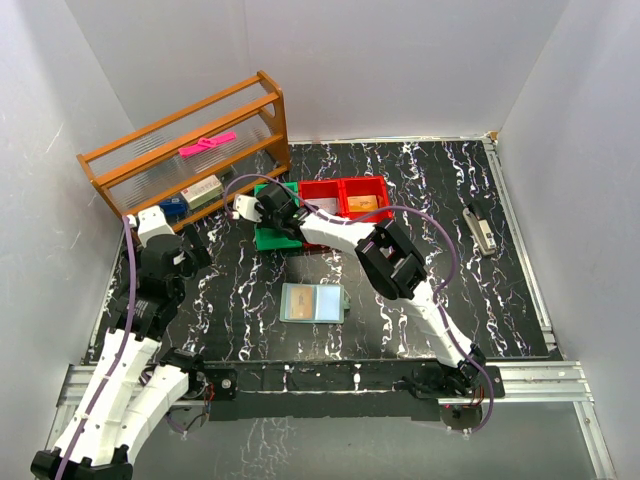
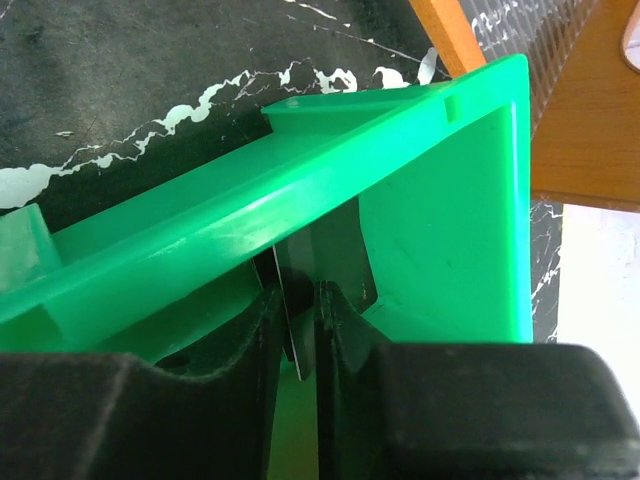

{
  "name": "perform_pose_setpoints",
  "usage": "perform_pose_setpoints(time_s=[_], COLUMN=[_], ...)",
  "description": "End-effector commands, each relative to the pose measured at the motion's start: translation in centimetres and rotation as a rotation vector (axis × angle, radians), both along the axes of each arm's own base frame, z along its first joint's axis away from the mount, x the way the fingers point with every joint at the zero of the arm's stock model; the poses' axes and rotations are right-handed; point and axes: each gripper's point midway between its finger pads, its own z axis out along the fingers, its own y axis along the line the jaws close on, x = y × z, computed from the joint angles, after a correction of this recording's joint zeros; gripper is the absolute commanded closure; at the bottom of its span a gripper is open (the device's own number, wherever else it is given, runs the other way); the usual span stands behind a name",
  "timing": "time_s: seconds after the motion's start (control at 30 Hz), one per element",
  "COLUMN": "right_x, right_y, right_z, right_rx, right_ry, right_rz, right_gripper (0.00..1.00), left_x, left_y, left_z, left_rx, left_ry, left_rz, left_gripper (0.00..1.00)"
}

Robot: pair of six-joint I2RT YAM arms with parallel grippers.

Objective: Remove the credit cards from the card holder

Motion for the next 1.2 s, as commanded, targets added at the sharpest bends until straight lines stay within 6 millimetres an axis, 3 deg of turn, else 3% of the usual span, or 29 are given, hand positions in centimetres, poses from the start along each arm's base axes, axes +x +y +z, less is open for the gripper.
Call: perform_pose_setpoints(time_s=[0.0, 0.6, 0.9, 1.17], right_x=[0.0, 0.4, -0.1, 1.1], right_y=[-0.1, -0.7, -0.9, -1.8], right_z=[0.4, 0.3, -0.4, -0.9], right_rx=[0.035, 0.05, 0.047, 0.051], right_ry=[0.02, 0.021, 0.047, -0.017], right_rz=[-0.007, -0.04, -0.042, -0.131], right_gripper=[0.81, 0.78, 0.67, 0.68], left_x=[0.1, 0.1, 0.1, 0.1], left_y=[0.1, 0.2, 0.1, 0.2], left_z=[-0.2, -0.2, -0.3, -0.3], left_rx=[0.013, 0.016, 0.015, 0.017], left_ry=[0.005, 0.005, 0.006, 0.005], left_rz=[-0.001, 0.002, -0.002, -0.001], left_gripper=[0.01, 0.01, 0.01, 0.01])
